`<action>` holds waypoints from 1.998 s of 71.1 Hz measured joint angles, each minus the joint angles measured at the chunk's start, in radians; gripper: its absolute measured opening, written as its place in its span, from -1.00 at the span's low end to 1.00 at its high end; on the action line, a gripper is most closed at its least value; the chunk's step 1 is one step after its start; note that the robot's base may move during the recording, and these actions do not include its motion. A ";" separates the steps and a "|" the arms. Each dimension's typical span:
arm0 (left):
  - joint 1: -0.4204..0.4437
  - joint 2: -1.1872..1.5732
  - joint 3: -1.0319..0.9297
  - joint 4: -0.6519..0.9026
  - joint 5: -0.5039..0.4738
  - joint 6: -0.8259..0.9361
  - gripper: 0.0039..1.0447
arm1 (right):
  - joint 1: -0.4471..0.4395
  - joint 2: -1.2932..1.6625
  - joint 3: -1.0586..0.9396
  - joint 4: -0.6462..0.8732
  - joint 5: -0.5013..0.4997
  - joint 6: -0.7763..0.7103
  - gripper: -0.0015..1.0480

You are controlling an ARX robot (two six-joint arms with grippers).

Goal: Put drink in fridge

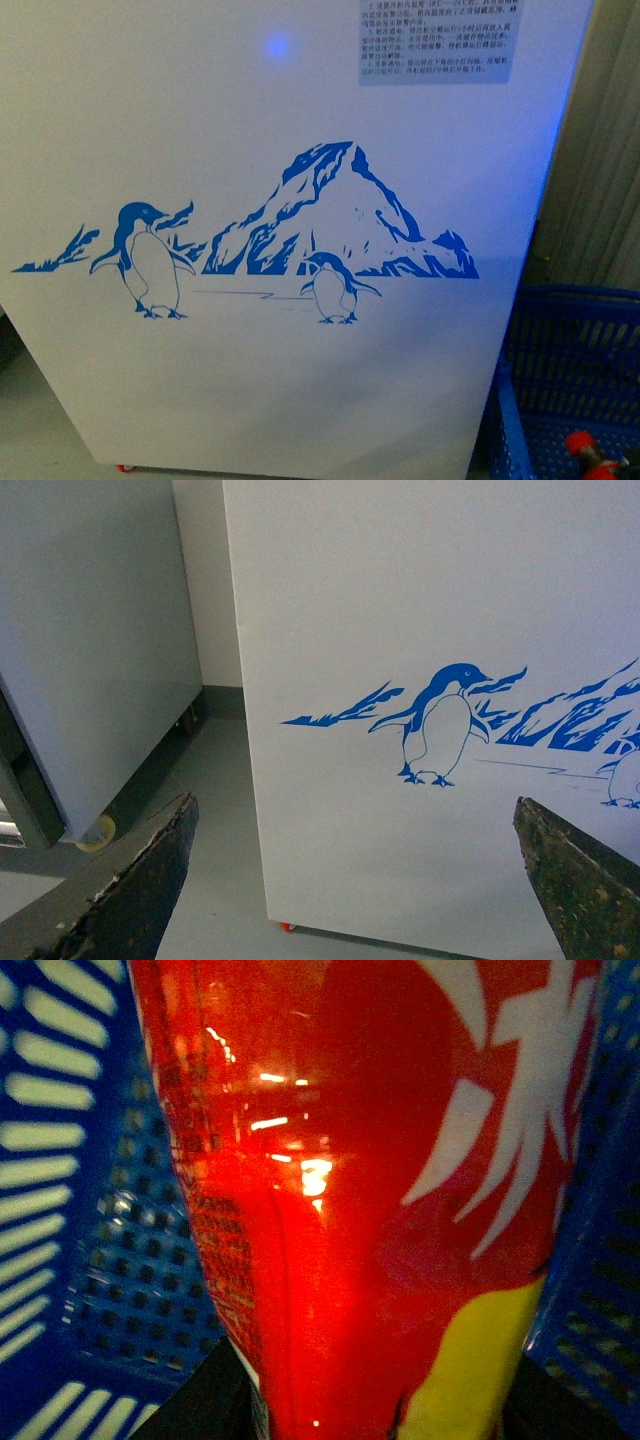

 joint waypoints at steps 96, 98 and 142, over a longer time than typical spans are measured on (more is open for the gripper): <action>0.000 0.000 0.000 0.000 0.000 0.000 0.85 | 0.499 -2.174 -0.280 -0.764 0.505 0.441 -0.25; 0.000 0.000 0.000 0.000 0.000 0.000 0.85 | 0.489 -2.178 -0.285 -0.753 0.504 0.438 -0.25; 0.000 0.000 0.000 0.000 0.000 0.000 0.85 | 0.412 -2.213 -0.338 -0.703 0.481 0.418 -0.26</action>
